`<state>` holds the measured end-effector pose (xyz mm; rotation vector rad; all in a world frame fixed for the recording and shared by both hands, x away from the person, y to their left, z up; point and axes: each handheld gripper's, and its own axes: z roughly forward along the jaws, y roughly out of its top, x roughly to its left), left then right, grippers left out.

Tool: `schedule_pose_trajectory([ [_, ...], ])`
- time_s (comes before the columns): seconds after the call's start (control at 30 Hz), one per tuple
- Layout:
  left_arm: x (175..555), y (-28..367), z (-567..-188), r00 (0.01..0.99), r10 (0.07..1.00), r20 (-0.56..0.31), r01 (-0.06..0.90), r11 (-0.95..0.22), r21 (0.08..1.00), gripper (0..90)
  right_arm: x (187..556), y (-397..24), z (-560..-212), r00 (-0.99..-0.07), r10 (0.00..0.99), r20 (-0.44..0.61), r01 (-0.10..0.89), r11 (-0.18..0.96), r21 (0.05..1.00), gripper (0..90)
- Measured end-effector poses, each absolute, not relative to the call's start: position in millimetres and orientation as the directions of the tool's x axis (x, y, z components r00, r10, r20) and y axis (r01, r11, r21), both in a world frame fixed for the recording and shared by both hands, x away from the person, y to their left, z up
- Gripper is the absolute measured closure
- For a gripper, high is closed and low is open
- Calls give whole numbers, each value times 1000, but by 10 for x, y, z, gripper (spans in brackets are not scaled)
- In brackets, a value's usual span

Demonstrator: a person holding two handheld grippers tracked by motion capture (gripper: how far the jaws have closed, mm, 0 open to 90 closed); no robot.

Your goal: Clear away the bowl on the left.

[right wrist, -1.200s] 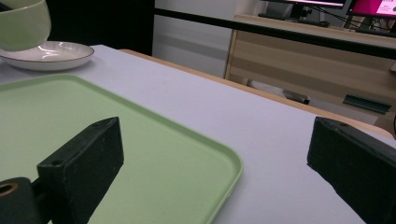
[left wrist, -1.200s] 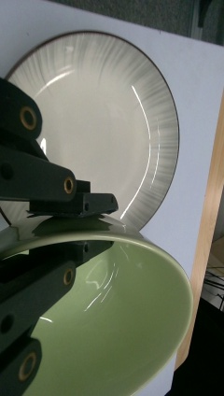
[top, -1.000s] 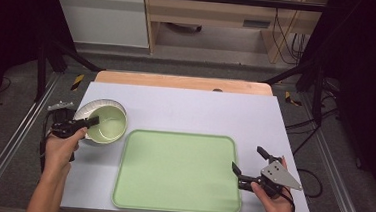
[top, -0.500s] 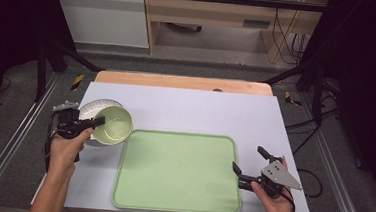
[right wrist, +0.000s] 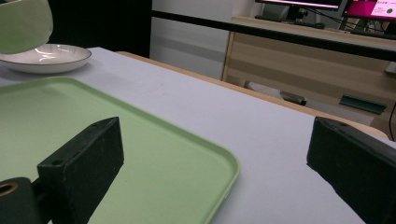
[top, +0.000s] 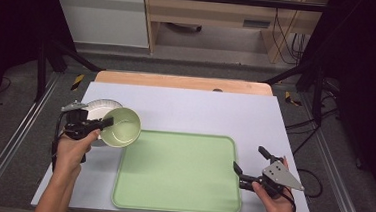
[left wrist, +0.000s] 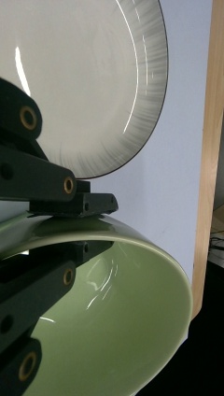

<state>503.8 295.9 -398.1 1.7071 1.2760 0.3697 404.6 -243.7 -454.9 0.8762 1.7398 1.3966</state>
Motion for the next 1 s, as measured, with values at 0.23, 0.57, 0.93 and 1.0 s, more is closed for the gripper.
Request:
schedule_pose_trajectory([
  [0.23,5022,2852,-3980,439,851,-290,586,-26,810,825,4041,-2439,-4541,-502,856,-122,62,176,982,39],
  [0.57,4979,2594,-3997,480,833,-275,582,-69,810,825,4042,-2446,-4541,-500,857,-123,60,176,983,39],
  [0.93,4957,2249,-4107,548,796,-259,592,-150,792,825,4033,-2458,-4535,-496,861,-111,62,163,985,41],
  [1.0,4950,2192,-4116,559,788,-257,591,-162,790,825,4032,-2456,-4531,-496,861,-112,60,163,985,41],
])
